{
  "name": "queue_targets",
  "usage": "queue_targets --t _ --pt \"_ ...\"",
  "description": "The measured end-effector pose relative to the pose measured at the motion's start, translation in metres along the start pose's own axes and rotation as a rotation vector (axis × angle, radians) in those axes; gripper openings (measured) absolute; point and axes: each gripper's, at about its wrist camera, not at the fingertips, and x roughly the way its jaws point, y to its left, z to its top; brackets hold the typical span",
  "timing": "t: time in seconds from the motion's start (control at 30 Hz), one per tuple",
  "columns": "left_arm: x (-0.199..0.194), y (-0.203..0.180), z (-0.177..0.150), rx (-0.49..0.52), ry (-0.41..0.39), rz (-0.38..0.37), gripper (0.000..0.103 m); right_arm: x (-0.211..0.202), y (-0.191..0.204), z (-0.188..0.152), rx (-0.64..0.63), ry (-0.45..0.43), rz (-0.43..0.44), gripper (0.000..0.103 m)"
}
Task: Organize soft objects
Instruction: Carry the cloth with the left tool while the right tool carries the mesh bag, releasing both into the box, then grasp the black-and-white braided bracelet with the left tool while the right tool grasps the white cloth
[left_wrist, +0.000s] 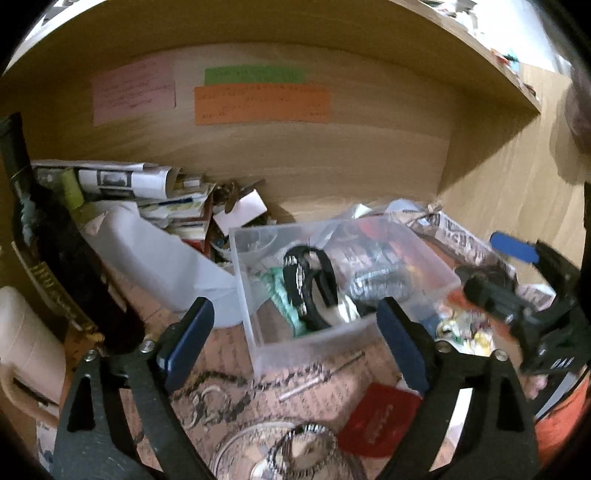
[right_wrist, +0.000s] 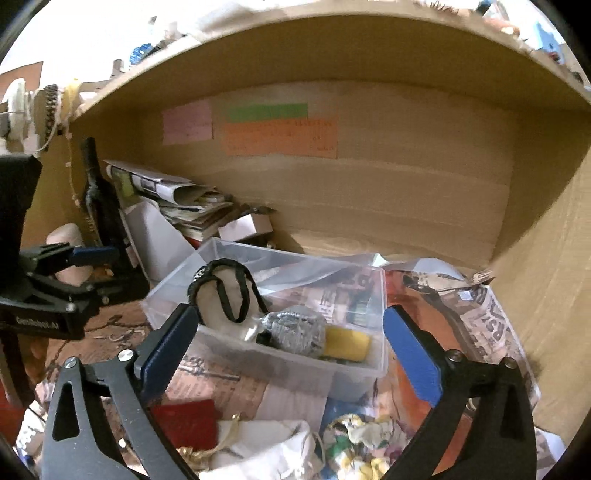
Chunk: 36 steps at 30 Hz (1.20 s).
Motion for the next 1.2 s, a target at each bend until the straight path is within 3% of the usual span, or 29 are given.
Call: queue_targets --t 0.33,0.8,1.03,1.2 --pt "-0.001 0.0 -0.048 -0.012 0.086 0.008 0.096 -0.017 0.003 -0.027 0.039 0.017 0.009 0.101" --pt "0.018 0.0 -0.111 -0.034 0.245 0.003 0.096 -0.008 0.002 -0.081 0.115 0.158 -0.013 0.101" --pt "0.027 -0.006 -0.12 -0.032 0.245 0.027 0.095 0.003 0.004 -0.091 0.119 0.219 0.014 0.078" --pt "0.031 -0.003 -0.12 -0.031 0.225 0.058 0.079 0.016 0.003 -0.098 0.14 0.264 0.042 0.065"
